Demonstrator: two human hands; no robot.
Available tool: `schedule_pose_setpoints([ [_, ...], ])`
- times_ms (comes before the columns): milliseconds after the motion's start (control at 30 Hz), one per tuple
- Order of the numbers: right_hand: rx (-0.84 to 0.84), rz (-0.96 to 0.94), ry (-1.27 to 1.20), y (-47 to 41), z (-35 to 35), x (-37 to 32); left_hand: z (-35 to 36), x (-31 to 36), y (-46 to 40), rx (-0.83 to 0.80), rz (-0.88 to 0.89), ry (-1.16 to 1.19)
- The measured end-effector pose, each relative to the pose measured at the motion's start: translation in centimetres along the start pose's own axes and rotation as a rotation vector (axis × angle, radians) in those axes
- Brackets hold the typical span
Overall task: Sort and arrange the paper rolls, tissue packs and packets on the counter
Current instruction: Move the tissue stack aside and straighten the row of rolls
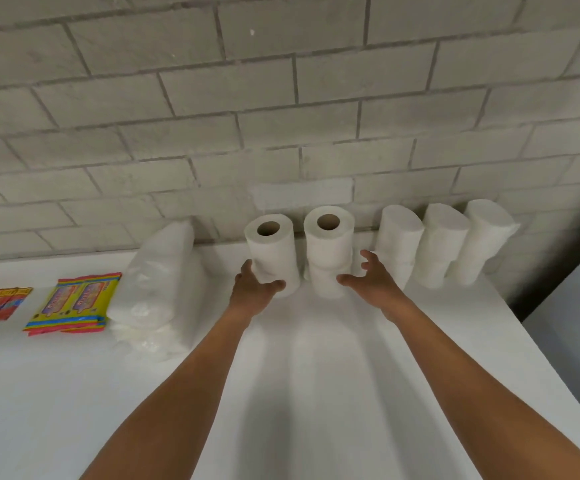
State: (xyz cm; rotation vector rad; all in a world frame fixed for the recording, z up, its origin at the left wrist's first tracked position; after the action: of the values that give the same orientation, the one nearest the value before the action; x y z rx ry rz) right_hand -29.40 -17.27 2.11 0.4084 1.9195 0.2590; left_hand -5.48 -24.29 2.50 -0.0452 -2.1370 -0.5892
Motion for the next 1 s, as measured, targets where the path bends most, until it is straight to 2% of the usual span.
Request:
schedule_pose_setpoints([
  [133,-0.009,-0.033,-0.035,-2.1,0.6,0.2,0.0,0.0,-1.2,0.007,0.075,0.150],
  [367,-0.044,-0.118,-0.128,-4.7,1.9,0.4,1.0,-0.4,-3.2,-0.019,0.099,0.254],
  [533,-0.064,-0.116,-0.154,-5.3,4.0,-0.4,2.3,-0.3,-3.7,0.013,0.168,0.219],
  [1000,0.022,-0.158,-0.178,-6.2,5.0,-0.1,1.7,-1.3,-4.8,0.046,0.189,0.218],
])
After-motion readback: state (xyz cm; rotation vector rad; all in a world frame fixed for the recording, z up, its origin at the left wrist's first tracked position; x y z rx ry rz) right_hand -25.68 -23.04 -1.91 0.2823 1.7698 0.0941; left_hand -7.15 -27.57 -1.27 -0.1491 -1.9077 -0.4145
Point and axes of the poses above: each hand's wrist, its own y-axis away from the middle knuckle, its own z-axis out of the palm, x = y × z, the point moved 2 cm from there along -y, towards the middle knuckle, and after that the axes turned 13 degrees about -x, right-handed, at the moved point
